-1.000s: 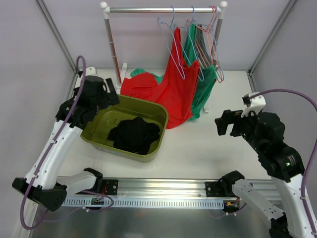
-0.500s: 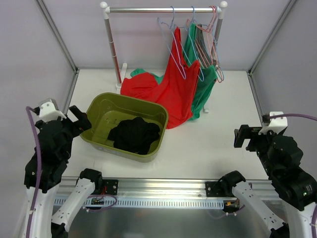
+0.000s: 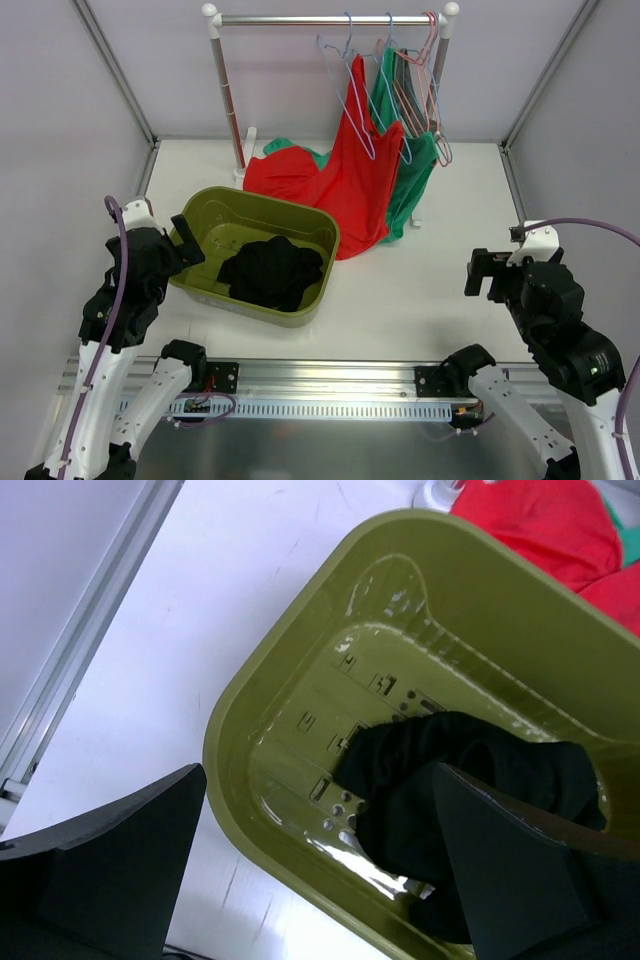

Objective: Remove the tank top from the hanger

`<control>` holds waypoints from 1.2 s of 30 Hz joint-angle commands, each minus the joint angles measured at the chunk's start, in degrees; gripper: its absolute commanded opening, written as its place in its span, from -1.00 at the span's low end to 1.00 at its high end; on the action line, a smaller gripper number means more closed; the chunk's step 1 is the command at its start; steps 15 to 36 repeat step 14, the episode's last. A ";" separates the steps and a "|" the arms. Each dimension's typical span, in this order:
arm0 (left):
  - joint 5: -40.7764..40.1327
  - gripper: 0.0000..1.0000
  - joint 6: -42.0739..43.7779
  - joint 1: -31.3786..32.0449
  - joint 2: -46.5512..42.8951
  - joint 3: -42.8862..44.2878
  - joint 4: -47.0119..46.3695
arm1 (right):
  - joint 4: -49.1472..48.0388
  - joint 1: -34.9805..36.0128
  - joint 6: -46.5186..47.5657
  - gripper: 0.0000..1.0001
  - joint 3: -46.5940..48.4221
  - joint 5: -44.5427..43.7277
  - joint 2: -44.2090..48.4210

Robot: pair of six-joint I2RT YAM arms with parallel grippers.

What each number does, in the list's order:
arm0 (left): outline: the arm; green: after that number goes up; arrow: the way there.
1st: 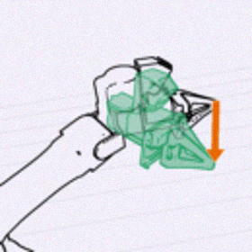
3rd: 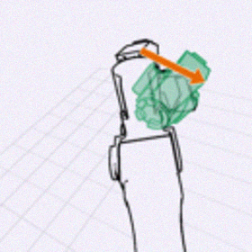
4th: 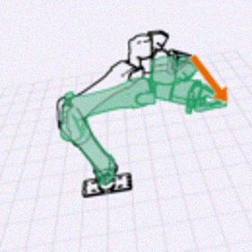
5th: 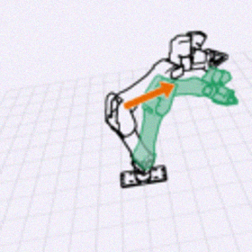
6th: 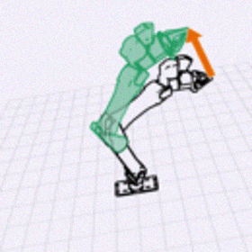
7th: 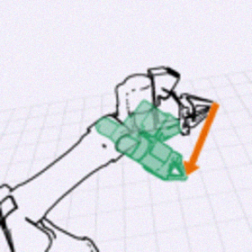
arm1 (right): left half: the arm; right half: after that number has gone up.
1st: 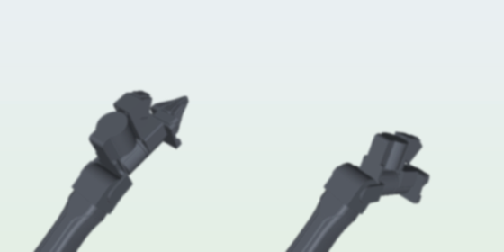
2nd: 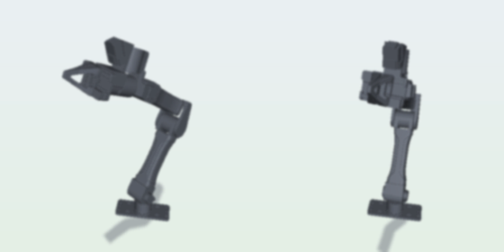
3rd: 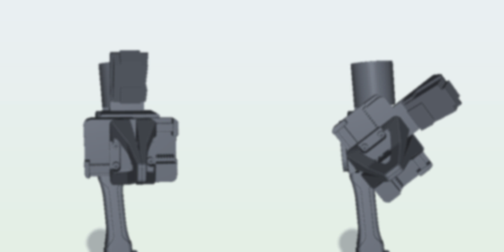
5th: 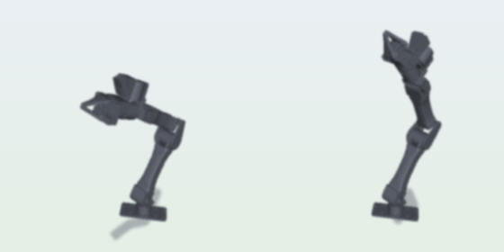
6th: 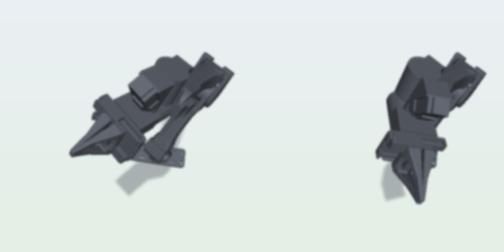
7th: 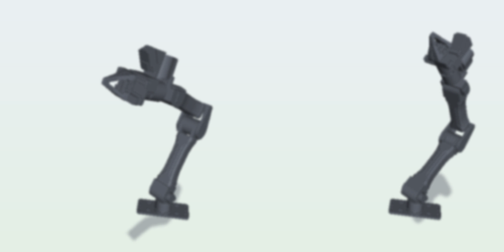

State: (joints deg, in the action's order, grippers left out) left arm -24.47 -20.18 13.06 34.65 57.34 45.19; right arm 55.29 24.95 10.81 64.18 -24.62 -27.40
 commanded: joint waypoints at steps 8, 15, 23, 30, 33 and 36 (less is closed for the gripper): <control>-2.16 0.97 -0.56 -0.23 -3.01 -2.58 -2.65 | -7.03 -0.08 -0.09 0.99 -1.87 0.63 -2.04; -2.34 0.97 -0.47 -0.31 -2.66 -2.85 -2.83 | -7.56 -0.08 -0.44 0.99 -2.04 -0.08 -2.92; -2.34 0.97 -0.47 -0.31 -2.66 -2.85 -2.83 | -7.56 -0.08 -0.44 0.99 -2.04 -0.08 -2.92; -2.34 0.97 -0.47 -0.31 -2.66 -2.85 -2.83 | -7.56 -0.08 -0.44 0.99 -2.04 -0.08 -2.92; -2.34 0.97 -0.47 -0.31 -2.66 -2.85 -2.83 | -7.56 -0.08 -0.44 0.99 -2.04 -0.08 -2.92; -2.34 0.97 -0.47 -0.31 -2.66 -2.85 -2.83 | -7.56 -0.08 -0.44 0.99 -2.04 -0.08 -2.92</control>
